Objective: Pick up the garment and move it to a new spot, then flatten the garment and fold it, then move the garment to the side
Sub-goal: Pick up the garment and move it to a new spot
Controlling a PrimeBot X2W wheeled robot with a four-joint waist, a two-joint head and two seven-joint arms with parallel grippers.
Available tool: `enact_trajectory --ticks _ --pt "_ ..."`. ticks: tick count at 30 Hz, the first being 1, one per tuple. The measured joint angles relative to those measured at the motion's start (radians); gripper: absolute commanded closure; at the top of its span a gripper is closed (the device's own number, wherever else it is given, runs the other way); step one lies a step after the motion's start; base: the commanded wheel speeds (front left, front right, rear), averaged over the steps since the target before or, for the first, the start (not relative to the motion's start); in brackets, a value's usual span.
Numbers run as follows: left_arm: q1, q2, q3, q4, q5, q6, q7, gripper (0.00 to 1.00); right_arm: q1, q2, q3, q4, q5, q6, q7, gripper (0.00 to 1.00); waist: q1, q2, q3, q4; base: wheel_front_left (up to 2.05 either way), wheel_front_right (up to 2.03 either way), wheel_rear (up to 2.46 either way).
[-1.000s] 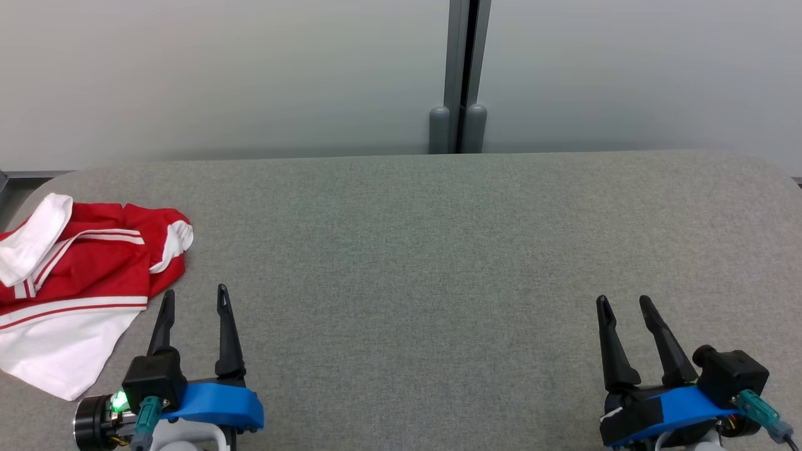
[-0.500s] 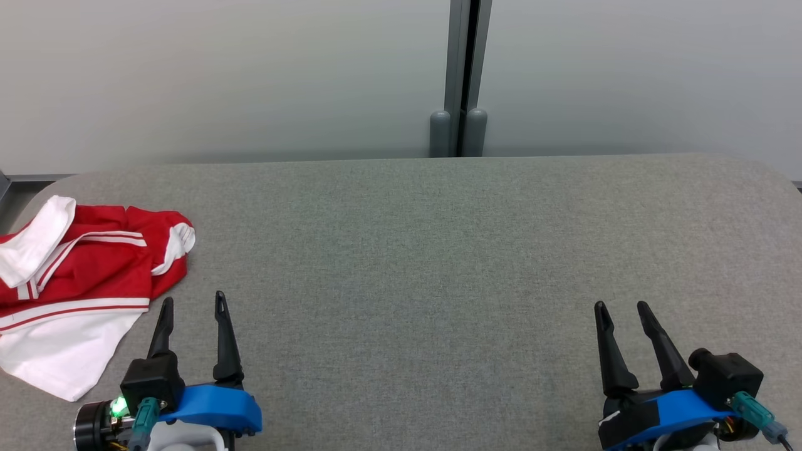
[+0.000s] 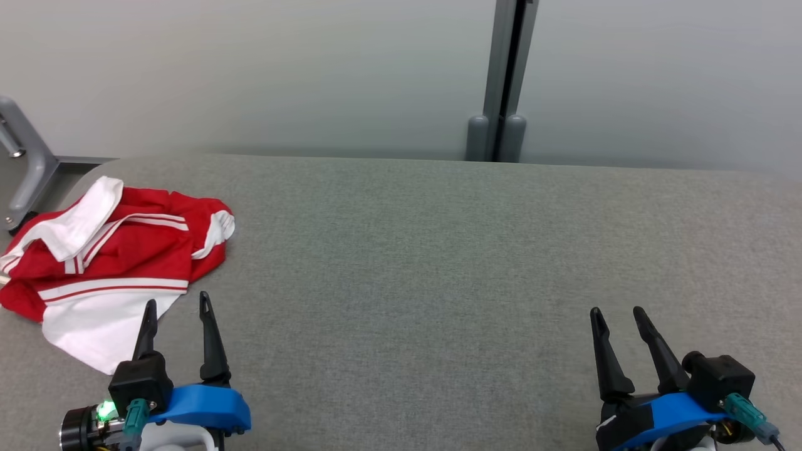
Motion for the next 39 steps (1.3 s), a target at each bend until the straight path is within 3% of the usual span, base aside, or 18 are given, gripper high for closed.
enact_trajectory --ticks 27,39 --pt "0.036 0.024 0.074 -0.013 0.000 0.011 0.000 0.00 0.000 0.000 0.011 0.008 -0.007 0.000 0.000 0.00 0.0000 0.0000 0.006 0.293 0.00 0.00 0.00" --pt "0.052 0.023 0.087 -0.036 0.000 0.022 0.000 0.00 0.000 0.000 0.023 0.013 -0.007 0.000 0.000 0.00 0.0000 0.0000 0.012 0.333 0.00 0.00 0.00"
